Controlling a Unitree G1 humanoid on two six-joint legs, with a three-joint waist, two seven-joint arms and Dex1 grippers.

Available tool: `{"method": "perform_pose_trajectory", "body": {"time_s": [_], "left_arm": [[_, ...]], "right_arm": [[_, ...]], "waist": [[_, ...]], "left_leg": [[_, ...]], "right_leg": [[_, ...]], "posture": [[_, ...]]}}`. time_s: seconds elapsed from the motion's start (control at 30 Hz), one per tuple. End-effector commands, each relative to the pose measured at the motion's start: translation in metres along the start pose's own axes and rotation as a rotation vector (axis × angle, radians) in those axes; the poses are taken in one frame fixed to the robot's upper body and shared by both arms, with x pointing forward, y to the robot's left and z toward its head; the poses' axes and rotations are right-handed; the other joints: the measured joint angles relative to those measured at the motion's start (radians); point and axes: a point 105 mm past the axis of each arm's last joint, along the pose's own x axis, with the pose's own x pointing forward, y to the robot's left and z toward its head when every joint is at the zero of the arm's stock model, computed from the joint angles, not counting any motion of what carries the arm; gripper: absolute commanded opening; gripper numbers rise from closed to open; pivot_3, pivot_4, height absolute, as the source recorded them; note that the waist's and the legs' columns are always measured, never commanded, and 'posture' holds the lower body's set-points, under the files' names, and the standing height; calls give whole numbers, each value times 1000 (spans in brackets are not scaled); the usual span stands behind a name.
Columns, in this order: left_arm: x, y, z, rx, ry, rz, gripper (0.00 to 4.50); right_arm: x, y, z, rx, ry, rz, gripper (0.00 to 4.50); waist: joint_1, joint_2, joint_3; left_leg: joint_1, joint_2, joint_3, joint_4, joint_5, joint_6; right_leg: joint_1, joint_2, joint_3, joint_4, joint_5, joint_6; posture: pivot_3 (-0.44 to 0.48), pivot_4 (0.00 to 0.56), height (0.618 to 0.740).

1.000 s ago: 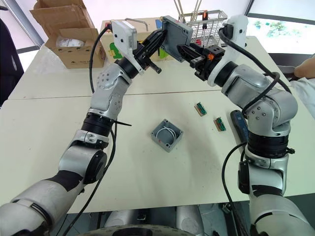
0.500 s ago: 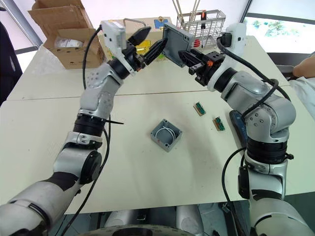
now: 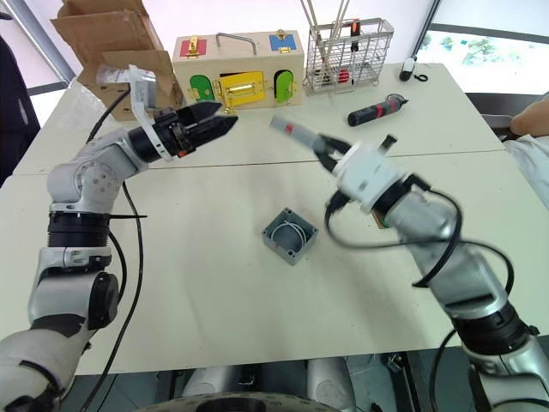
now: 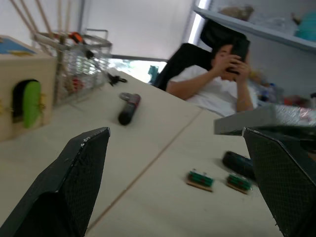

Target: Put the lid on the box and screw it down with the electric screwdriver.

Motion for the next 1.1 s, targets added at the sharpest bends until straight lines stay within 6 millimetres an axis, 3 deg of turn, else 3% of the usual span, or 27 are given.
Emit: {"method": "perform_pose_trajectory", "body": {"time_s": [0.03, 0.27, 0.57, 1.1], "left_arm": [[-2, -24, -5, -6, 58, -128, 4430], [7, -49, -33, -22, 125, -228, 4430], [29, -63, -49, -23, 146, -289, 4430], [37, -68, -81, 4, 245, -365, 4430]], "right_arm": [[-11, 28, 9, -269, -56, 26, 148], [-26, 69, 10, -329, -50, 57, 148], [-26, 86, 4, -353, -16, 85, 148], [-40, 102, -3, -357, -4, 122, 148]], "waist": [[1, 0, 0], [5, 0, 0], [6, 0, 0], [8, 0, 0]], "left_leg": [[0, 0, 0, 0, 0, 0], [1, 1, 0, 0, 1, -1], [1, 1, 0, 0, 1, -1], [2, 1, 0, 0, 1, -1]], "right_leg": [[0, 0, 0, 0, 0, 0], [2, 0, 1, -1, 0, 0], [3, 1, 1, -1, 0, 0], [3, 1, 1, -1, 0, 0]], "posture": [[0, 150, 737], [0, 150, 737], [0, 150, 737], [0, 150, 737]]}}
